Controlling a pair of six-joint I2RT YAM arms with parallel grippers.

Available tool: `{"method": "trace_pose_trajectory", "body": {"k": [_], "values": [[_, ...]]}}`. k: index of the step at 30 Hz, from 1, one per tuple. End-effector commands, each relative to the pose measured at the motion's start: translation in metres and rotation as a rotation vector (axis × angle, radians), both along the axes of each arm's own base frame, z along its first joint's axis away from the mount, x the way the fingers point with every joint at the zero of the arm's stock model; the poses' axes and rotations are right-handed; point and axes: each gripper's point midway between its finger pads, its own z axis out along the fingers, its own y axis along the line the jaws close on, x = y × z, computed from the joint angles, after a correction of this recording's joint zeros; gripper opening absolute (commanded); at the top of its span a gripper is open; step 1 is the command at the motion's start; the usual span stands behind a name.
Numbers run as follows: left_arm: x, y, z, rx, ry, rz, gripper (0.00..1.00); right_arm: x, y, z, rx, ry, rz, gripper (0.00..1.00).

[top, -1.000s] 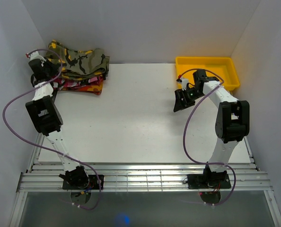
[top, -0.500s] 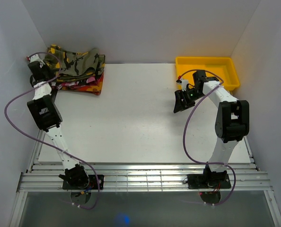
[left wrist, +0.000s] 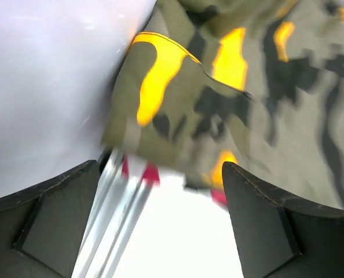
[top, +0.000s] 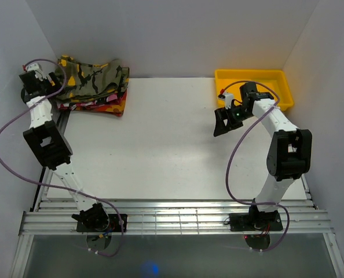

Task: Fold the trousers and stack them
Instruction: Neatly place the folded trousers to the corner

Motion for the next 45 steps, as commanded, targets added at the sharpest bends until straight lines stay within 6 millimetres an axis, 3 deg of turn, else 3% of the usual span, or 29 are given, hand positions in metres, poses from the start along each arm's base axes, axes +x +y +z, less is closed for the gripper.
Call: {"method": "trace_pose_trajectory", "body": {"k": [1,2,3,4,7,8,10,11,14,17,18,19,20,21,22,23,24,26,27,30,31,32,35,37,38,41,42,44,45], "values": [[-0.050,-0.033,0.080,-0.005,-0.031,-0.115,0.98,-0.004,-0.008,0.026,0.007,-0.083,0.004,0.85],[-0.056,-0.043,0.082,-0.015,-0.030,-0.156,0.98,-0.004,-0.011,0.027,0.005,-0.089,-0.001,0.86],[-0.065,-0.054,0.070,-0.010,-0.008,-0.219,0.98,-0.006,-0.013,0.029,0.005,-0.100,-0.003,0.86],[-0.070,-0.073,0.095,0.008,-0.070,-0.310,0.98,-0.010,-0.015,0.026,0.004,-0.091,-0.003,0.86],[-0.068,-0.085,0.120,0.056,-0.176,-0.382,0.83,-0.015,-0.016,0.027,0.024,-0.092,-0.007,0.85],[-0.064,-0.088,0.127,0.052,-0.212,-0.399,0.69,-0.018,-0.017,0.024,0.025,-0.083,-0.011,0.84],[-0.048,-0.088,0.152,0.068,-0.320,-0.412,0.61,-0.018,-0.015,0.024,0.041,-0.082,-0.012,0.82],[-0.034,-0.082,0.141,0.033,-0.322,-0.394,0.61,-0.017,-0.013,0.024,0.047,-0.080,-0.010,0.81],[0.007,-0.060,0.140,-0.025,-0.382,-0.346,0.65,-0.014,-0.010,0.024,0.069,-0.071,-0.012,0.80],[0.037,-0.049,0.160,-0.013,-0.507,-0.349,0.71,-0.011,-0.008,0.022,0.080,-0.067,-0.014,0.79],[0.052,-0.046,0.138,-0.033,-0.508,-0.359,0.71,-0.011,-0.008,0.018,0.077,-0.060,-0.015,0.79],[0.060,-0.045,0.134,-0.040,-0.521,-0.361,0.71,-0.010,-0.008,0.015,0.078,-0.056,-0.016,0.79],[0.068,-0.044,0.143,-0.030,-0.553,-0.367,0.71,-0.010,-0.008,0.011,0.078,-0.044,-0.017,0.79],[0.081,-0.039,0.112,-0.048,-0.526,-0.362,0.71,-0.010,-0.008,0.008,0.077,-0.037,-0.017,0.79],[0.088,-0.040,0.105,-0.043,-0.524,-0.367,0.69,-0.010,-0.008,0.004,0.075,-0.029,-0.018,0.79],[0.094,-0.036,0.112,-0.015,-0.548,-0.367,0.68,-0.010,-0.008,0.000,0.074,-0.015,-0.019,0.78],[0.102,-0.032,0.087,-0.027,-0.529,-0.353,0.68,-0.011,-0.008,-0.004,0.073,-0.005,-0.020,0.78],[0.112,-0.024,0.078,0.007,-0.547,-0.317,0.68,-0.010,-0.009,-0.011,0.070,0.010,-0.023,0.78],[0.119,-0.015,0.056,0.033,-0.523,-0.264,0.70,-0.012,-0.009,-0.015,0.069,0.019,-0.023,0.78],[0.130,-0.006,0.032,0.142,-0.494,-0.216,0.75,-0.014,-0.008,-0.023,0.066,0.043,-0.024,0.77],[0.132,0.004,0.007,0.164,-0.451,-0.163,0.76,-0.013,-0.010,-0.024,0.062,0.044,-0.027,0.77],[0.133,0.008,-0.004,0.182,-0.429,-0.145,0.78,-0.014,-0.010,-0.026,0.054,0.051,-0.028,0.77],[0.128,0.008,-0.037,0.177,-0.355,-0.141,0.81,-0.013,-0.011,-0.025,0.049,0.045,-0.030,0.77],[0.122,0.001,-0.052,0.148,-0.316,-0.168,0.89,-0.012,-0.012,-0.022,0.044,0.039,-0.030,0.77],[0.120,-0.009,-0.030,0.150,-0.338,-0.212,0.98,-0.010,-0.012,-0.019,0.042,0.033,-0.030,0.77],[0.109,-0.037,-0.011,0.115,-0.323,-0.290,0.98,-0.005,-0.012,-0.004,0.047,-0.005,-0.025,0.80],[0.105,-0.047,0.030,0.139,-0.355,-0.308,0.98,-0.004,-0.011,0.001,0.049,-0.016,-0.023,0.81],[0.095,-0.059,0.064,0.136,-0.341,-0.318,0.98,-0.001,-0.011,0.016,0.053,-0.058,-0.025,0.86],[0.084,-0.070,0.104,0.147,-0.366,-0.335,0.98,0.003,-0.011,0.025,0.056,-0.082,-0.027,0.87]]}}
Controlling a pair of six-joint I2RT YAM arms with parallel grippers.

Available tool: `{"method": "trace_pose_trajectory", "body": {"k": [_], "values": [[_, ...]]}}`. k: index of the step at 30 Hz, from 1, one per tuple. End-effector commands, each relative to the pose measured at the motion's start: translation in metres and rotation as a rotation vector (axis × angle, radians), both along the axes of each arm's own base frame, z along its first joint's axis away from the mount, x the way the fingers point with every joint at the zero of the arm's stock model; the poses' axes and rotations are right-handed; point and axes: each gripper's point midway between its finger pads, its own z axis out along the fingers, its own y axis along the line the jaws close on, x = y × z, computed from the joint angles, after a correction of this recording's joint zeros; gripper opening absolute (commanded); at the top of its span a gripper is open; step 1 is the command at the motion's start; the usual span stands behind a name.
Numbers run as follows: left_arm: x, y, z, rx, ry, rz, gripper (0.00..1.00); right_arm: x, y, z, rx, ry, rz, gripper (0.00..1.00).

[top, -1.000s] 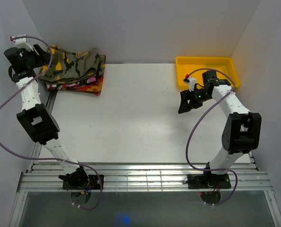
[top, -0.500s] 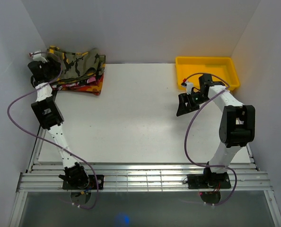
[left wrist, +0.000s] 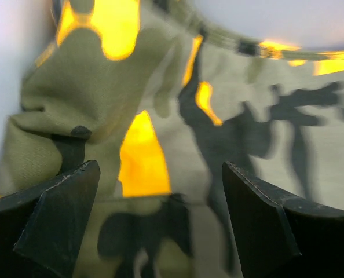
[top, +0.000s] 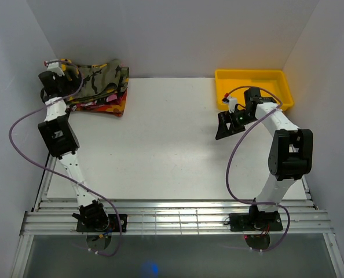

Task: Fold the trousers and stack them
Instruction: Neatly place the folded trousers to the corner

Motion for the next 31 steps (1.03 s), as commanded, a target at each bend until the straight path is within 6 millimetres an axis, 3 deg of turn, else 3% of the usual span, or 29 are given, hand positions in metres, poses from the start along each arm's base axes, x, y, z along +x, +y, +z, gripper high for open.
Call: {"method": "trace_pose_trajectory", "body": {"k": [1,2,3,5,6,7,8,9,10,11,12,13,15,16,17,18,19,21,22,23,26,31], "values": [[-0.037,-0.035,0.150,0.037,-0.059,-0.063,0.98,0.014,0.002,0.055,0.017,-0.154,0.002,0.89],[-0.046,-0.042,0.171,0.049,-0.061,-0.080,0.98,0.014,0.001,0.059,0.014,-0.169,-0.001,0.95],[-0.058,-0.058,0.201,0.094,-0.074,-0.109,0.98,0.014,0.001,0.066,0.014,-0.187,-0.001,0.90],[-0.082,-0.081,0.195,0.078,0.032,-0.151,0.98,0.013,0.000,0.079,0.013,-0.235,-0.002,0.90],[-0.099,-0.099,0.217,0.109,0.024,-0.177,0.98,0.011,-0.001,0.082,0.011,-0.243,-0.003,0.90],[-0.114,-0.113,0.208,0.090,0.082,-0.207,0.98,0.008,-0.001,0.089,0.010,-0.264,-0.002,0.90],[-0.128,-0.127,0.187,0.064,0.150,-0.250,0.98,0.006,-0.002,0.092,0.005,-0.280,0.004,0.90],[-0.140,-0.145,0.182,0.055,0.180,-0.296,0.98,0.004,-0.003,0.093,0.003,-0.287,0.005,0.90],[-0.164,-0.165,0.189,0.035,0.201,-0.347,0.98,-0.002,-0.004,0.097,0.000,-0.305,0.010,0.90],[-0.177,-0.178,0.180,0.019,0.234,-0.379,0.98,-0.006,-0.005,0.097,-0.005,-0.309,0.013,0.90],[-0.195,-0.199,0.149,-0.018,0.314,-0.435,0.98,-0.010,-0.005,0.097,-0.008,-0.319,0.023,0.90],[-0.217,-0.214,0.159,-0.010,0.299,-0.475,0.98,-0.019,-0.006,0.096,-0.009,-0.321,0.026,0.90],[-0.242,-0.233,0.146,-0.038,0.322,-0.520,0.98,-0.028,-0.007,0.093,-0.015,-0.328,0.031,0.90],[-0.258,-0.240,0.120,-0.073,0.374,-0.529,0.98,-0.035,-0.009,0.095,-0.021,-0.349,0.036,0.90],[-0.273,-0.244,0.125,-0.064,0.361,-0.522,0.98,-0.045,-0.012,0.082,-0.036,-0.325,0.031,0.90],[-0.282,-0.248,0.118,-0.068,0.376,-0.525,0.98,-0.047,-0.013,0.079,-0.044,-0.338,0.031,0.90],[-0.295,-0.249,0.098,-0.080,0.420,-0.519,0.98,-0.053,-0.016,0.080,-0.052,-0.358,0.029,0.90],[-0.313,-0.249,0.096,-0.052,0.413,-0.512,0.98,-0.066,-0.020,0.063,-0.076,-0.340,0.031,0.90],[-0.324,-0.250,0.080,-0.057,0.449,-0.516,0.98,-0.071,-0.021,0.062,-0.080,-0.351,0.031,0.90],[-0.329,-0.249,0.076,-0.041,0.456,-0.510,0.98,-0.079,-0.024,0.051,-0.093,-0.328,0.030,0.90],[-0.342,-0.247,0.068,-0.014,0.470,-0.501,0.98,-0.089,-0.026,0.043,-0.104,-0.328,0.025,0.90],[-0.344,-0.246,0.073,-0.001,0.460,-0.500,0.98,-0.091,-0.024,0.046,-0.085,-0.341,0.009,0.90]]}}
